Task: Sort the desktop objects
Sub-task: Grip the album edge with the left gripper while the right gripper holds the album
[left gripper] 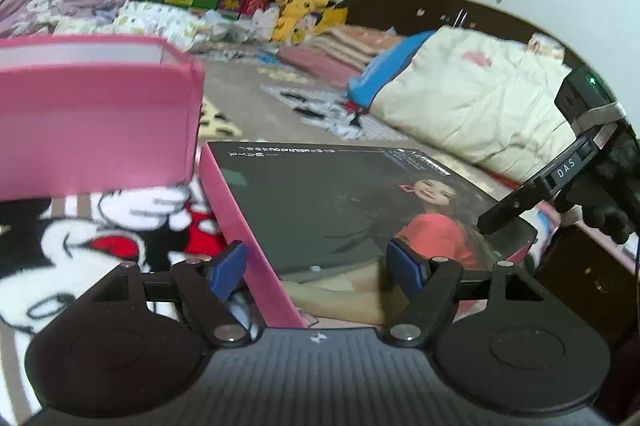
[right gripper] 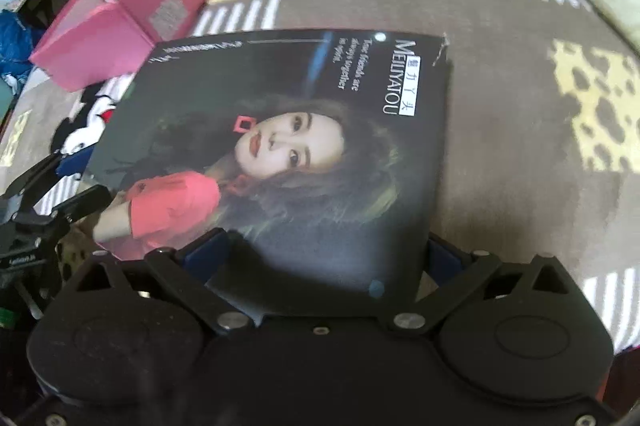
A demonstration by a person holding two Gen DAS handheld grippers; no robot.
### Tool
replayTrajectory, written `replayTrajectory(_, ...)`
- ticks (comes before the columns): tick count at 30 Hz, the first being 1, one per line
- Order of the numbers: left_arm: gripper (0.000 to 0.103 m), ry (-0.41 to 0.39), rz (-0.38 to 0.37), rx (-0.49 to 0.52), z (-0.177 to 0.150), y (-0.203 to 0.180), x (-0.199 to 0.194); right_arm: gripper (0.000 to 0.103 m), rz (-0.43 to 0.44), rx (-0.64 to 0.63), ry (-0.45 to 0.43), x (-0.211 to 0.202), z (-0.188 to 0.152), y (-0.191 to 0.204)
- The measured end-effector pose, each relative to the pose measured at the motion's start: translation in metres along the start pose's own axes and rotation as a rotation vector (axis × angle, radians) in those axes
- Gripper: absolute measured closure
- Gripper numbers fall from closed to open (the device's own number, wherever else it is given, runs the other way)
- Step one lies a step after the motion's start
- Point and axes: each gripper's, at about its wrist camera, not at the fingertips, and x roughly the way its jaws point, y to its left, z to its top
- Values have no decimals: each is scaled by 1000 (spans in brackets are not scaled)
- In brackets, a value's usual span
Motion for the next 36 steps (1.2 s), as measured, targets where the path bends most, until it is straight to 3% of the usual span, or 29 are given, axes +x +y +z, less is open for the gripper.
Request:
replayTrajectory(5, 27, 8, 10, -25, 0, -6, -15, 1, -5, 17, -49, -18, -10, 2)
replayTrajectory(9, 27, 63, 14, -58, -10, 7, -30, 1, 33, -17, 10, 1, -18, 13)
replayTrajectory(13, 26, 61, 74, -75, -19, 16, -29, 1, -63, -162, 65, 30, -19, 29)
replayTrajectory(16, 26, 56, 63, -89, -19, 18, -18, 1, -48, -138, 53, 36, -15, 23)
replayTrajectory(20, 26, 75, 115, 23, -23, 0, -7, 0, -8, -102, 28, 36, -15, 12)
replayTrajectory(23, 26, 79, 104, 9, -22, -2, -11, 0, 6, -92, 37, 31, -16, 10)
replayTrajectory(36, 26, -49, 134, -85, 4, -2, -81, 0, 116, -64, -88, -21, 0, 46)
